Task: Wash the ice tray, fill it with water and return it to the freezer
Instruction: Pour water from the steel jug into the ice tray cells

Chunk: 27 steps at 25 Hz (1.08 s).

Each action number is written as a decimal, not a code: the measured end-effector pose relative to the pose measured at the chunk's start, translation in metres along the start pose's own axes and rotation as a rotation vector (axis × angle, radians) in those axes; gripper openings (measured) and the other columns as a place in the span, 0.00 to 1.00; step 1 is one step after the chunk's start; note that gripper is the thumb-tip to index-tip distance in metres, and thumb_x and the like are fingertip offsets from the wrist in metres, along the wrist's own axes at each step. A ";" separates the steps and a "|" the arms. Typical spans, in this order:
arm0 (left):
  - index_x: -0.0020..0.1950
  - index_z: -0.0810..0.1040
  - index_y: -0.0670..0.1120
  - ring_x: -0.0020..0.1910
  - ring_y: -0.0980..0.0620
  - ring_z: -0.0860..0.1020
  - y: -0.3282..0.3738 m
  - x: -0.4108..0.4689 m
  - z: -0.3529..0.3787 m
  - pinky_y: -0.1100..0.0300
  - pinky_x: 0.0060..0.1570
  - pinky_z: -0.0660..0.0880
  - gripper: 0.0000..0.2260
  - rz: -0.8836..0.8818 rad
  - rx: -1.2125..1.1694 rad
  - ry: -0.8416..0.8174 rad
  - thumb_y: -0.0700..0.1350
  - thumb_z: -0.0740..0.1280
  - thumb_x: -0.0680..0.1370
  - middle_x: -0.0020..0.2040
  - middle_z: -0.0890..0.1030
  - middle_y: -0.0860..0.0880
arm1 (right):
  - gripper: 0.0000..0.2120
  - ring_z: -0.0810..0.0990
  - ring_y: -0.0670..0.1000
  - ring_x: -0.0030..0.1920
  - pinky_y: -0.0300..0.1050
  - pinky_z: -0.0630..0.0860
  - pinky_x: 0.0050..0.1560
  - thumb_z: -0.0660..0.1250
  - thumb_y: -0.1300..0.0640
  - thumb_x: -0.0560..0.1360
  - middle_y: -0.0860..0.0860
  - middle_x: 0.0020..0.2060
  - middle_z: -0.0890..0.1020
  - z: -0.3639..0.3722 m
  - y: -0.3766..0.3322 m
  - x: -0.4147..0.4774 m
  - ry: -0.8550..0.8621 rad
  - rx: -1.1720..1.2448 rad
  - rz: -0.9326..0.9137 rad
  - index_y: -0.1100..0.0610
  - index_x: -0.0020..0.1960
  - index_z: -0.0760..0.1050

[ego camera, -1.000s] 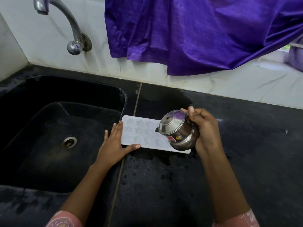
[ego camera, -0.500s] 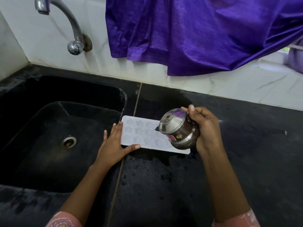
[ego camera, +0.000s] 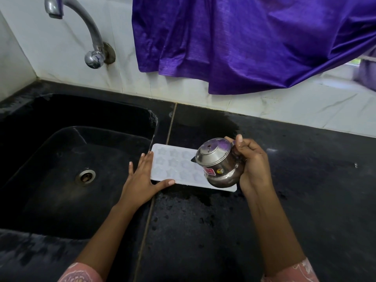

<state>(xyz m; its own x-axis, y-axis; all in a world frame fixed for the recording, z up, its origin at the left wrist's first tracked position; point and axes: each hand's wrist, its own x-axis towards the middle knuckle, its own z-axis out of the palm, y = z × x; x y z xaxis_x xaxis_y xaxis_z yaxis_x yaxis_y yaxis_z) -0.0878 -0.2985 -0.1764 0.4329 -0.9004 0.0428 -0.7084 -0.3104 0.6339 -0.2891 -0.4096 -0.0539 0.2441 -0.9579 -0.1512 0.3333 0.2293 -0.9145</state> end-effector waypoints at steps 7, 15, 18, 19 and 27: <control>0.77 0.44 0.48 0.71 0.64 0.40 0.000 0.000 0.000 0.55 0.69 0.33 0.53 -0.006 0.011 -0.005 0.76 0.53 0.60 0.78 0.49 0.52 | 0.08 0.84 0.47 0.41 0.40 0.80 0.44 0.65 0.62 0.74 0.52 0.37 0.85 0.010 0.003 0.001 -0.047 -0.027 0.003 0.61 0.36 0.73; 0.77 0.45 0.48 0.70 0.64 0.39 -0.002 0.000 0.001 0.54 0.69 0.33 0.53 -0.005 0.019 -0.002 0.76 0.53 0.60 0.78 0.49 0.51 | 0.09 0.83 0.48 0.44 0.37 0.79 0.42 0.66 0.63 0.74 0.56 0.40 0.83 0.024 0.003 0.000 -0.124 -0.109 -0.028 0.59 0.34 0.73; 0.77 0.45 0.48 0.70 0.64 0.39 -0.001 0.000 0.001 0.54 0.69 0.33 0.53 -0.008 0.014 -0.003 0.76 0.52 0.60 0.78 0.49 0.51 | 0.10 0.83 0.49 0.44 0.38 0.79 0.42 0.66 0.63 0.74 0.56 0.39 0.83 0.027 0.003 0.001 -0.137 -0.115 -0.035 0.59 0.34 0.73; 0.77 0.45 0.48 0.70 0.64 0.39 -0.001 0.000 0.001 0.54 0.69 0.33 0.54 -0.007 0.013 -0.002 0.76 0.52 0.60 0.78 0.49 0.51 | 0.10 0.83 0.49 0.44 0.38 0.79 0.42 0.66 0.63 0.74 0.55 0.39 0.83 0.028 0.003 0.001 -0.137 -0.115 -0.037 0.59 0.34 0.73; 0.77 0.45 0.47 0.73 0.60 0.41 -0.002 0.001 0.002 0.52 0.70 0.33 0.54 -0.013 0.013 -0.003 0.76 0.52 0.60 0.78 0.49 0.51 | 0.09 0.83 0.50 0.45 0.39 0.79 0.43 0.66 0.63 0.74 0.57 0.42 0.83 0.030 -0.001 0.004 -0.148 -0.158 -0.057 0.59 0.35 0.74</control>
<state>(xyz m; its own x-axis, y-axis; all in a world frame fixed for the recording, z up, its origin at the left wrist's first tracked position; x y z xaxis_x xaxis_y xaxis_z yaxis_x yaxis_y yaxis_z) -0.0872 -0.2991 -0.1787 0.4401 -0.8974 0.0325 -0.7099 -0.3255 0.6246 -0.2608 -0.4080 -0.0425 0.3636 -0.9301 -0.0520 0.2065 0.1349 -0.9691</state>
